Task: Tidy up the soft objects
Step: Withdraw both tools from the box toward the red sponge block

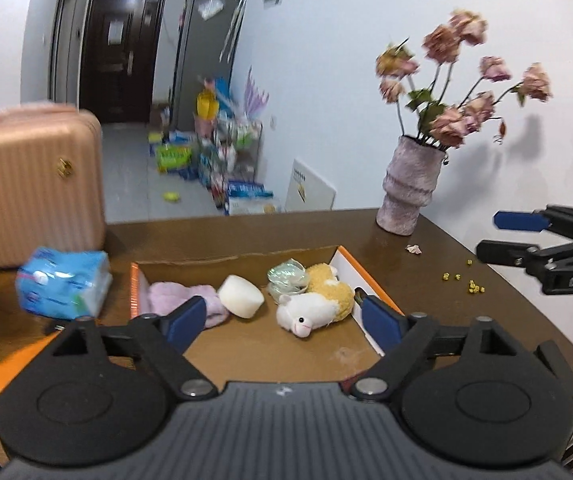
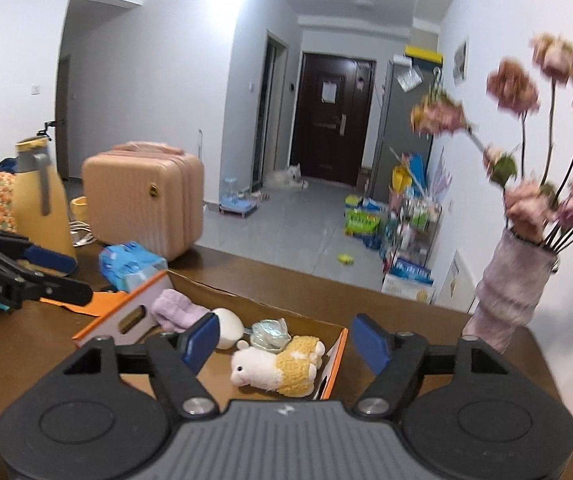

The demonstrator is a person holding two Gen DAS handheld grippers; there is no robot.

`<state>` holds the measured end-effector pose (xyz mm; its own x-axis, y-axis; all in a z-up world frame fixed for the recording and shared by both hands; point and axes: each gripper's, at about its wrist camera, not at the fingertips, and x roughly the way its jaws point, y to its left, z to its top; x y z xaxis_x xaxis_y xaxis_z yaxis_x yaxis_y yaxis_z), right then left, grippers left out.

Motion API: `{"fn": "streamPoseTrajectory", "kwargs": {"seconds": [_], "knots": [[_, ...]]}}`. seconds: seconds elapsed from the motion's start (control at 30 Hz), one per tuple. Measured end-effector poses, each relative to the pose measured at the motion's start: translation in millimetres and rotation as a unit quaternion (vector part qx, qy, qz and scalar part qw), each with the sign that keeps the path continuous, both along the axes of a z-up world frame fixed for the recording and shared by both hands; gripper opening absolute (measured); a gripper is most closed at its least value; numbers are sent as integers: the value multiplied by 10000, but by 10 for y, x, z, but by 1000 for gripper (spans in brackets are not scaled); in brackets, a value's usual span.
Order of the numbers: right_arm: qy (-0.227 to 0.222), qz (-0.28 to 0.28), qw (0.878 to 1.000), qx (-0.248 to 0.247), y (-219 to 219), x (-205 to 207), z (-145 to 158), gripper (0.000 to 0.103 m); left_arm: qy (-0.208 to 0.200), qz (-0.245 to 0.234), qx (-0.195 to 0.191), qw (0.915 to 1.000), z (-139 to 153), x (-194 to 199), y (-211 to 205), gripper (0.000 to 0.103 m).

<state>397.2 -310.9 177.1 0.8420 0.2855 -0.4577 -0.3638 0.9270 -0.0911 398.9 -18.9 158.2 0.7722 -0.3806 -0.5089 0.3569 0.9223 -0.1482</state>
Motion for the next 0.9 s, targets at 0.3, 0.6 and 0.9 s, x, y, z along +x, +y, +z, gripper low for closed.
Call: {"fn": "streamPoseTrajectory", "kwargs": {"seconds": [0.3,0.6,0.9], "knots": [[-417,423,9982,85,38,-1043,-1,86,-806,35,114,9967,-5,-1204,232,103],[-584,591,9961,292,58,-1857,-510,93,-738,385,-186,9964,-499,-1957,375,103],[-445,552,9957,593,-127,-2289,-1102,100,-225,570,-442,9971,-934,-2230,522,103]]}}
